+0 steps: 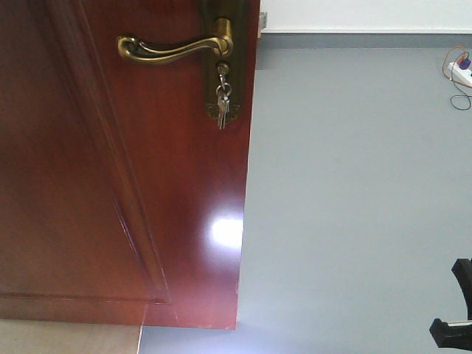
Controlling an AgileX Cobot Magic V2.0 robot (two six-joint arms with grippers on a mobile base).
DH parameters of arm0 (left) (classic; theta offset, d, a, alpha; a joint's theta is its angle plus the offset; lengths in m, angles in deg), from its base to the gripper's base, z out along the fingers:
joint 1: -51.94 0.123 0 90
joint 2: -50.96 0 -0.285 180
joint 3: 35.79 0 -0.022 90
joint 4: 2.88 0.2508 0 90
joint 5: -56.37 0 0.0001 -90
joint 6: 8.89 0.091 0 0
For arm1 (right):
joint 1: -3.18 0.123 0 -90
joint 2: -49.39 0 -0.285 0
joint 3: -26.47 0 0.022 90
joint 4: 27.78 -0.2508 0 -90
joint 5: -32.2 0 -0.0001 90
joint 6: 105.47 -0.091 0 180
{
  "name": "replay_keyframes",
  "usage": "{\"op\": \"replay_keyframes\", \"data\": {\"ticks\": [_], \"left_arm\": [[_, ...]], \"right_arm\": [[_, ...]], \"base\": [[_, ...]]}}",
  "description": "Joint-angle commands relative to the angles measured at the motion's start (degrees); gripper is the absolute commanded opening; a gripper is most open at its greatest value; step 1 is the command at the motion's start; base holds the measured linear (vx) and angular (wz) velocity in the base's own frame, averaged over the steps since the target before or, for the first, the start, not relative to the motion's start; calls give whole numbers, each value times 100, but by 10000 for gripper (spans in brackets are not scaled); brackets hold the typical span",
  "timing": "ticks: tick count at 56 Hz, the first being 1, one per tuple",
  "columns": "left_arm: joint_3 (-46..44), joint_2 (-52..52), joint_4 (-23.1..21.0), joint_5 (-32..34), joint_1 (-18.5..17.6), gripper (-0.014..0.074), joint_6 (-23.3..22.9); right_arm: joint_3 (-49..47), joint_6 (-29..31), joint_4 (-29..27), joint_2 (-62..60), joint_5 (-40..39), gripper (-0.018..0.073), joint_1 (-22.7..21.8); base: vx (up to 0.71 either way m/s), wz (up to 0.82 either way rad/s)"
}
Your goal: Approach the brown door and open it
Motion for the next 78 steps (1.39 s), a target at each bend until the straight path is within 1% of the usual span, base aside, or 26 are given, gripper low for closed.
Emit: {"op": "replay_keyframes", "data": {"ticks": [1, 32, 34, 37, 40, 42, 45, 52, 57, 65, 70, 78], "left_arm": [[-157, 77, -65, 490, -21, -6, -11], [-157, 77, -36, 514, -21, -6, -11], [-157, 66, 183, 558, -21, -6, 2], [-157, 66, 703, 614, -21, -6, -36], [-157, 66, 1179, 614, -21, -6, -211], [-157, 66, 1349, 608, -21, -6, -377], [-157, 66, 1494, 608, -21, -6, -502], [-157, 37, 1603, 646, -21, -6, -501], [-157, -25, 1681, 657, -21, -6, -346], [24, -19, 1732, 502, -16, -6, 248], [497, 331, 1732, 541, -16, -6, 582], [1723, 1261, 1737, 864, 52, -6, 774]], "right_arm": [[25, 37, 20, -32, -431, 0, -7], [25, 37, 20, -32, -431, 0, -7], [25, 37, 20, -32, -431, 0, -7], [25, 37, 20, -32, -431, 0, -7], [25, 37, 20, -32, -431, 0, -7], [25, 37, 20, -32, -431, 0, -7], [25, 37, 20, -32, -431, 0, -7], [25, 37, 20, -32, -431, 0, -7], [25, 37, 20, -32, -431, 0, -7], [25, 37, 20, -32, -431, 0, -7], [25, 37, 20, -32, -431, 0, -7], [25, 37, 20, -32, -431, 0, -7]], "base": [[0, 0], [0, 0], [0, 0], [0, 0], [0, 0], [0, 0], [0, 0], [0, 0], [0, 0], [0, 0], [0, 0], [0, 0]]}}
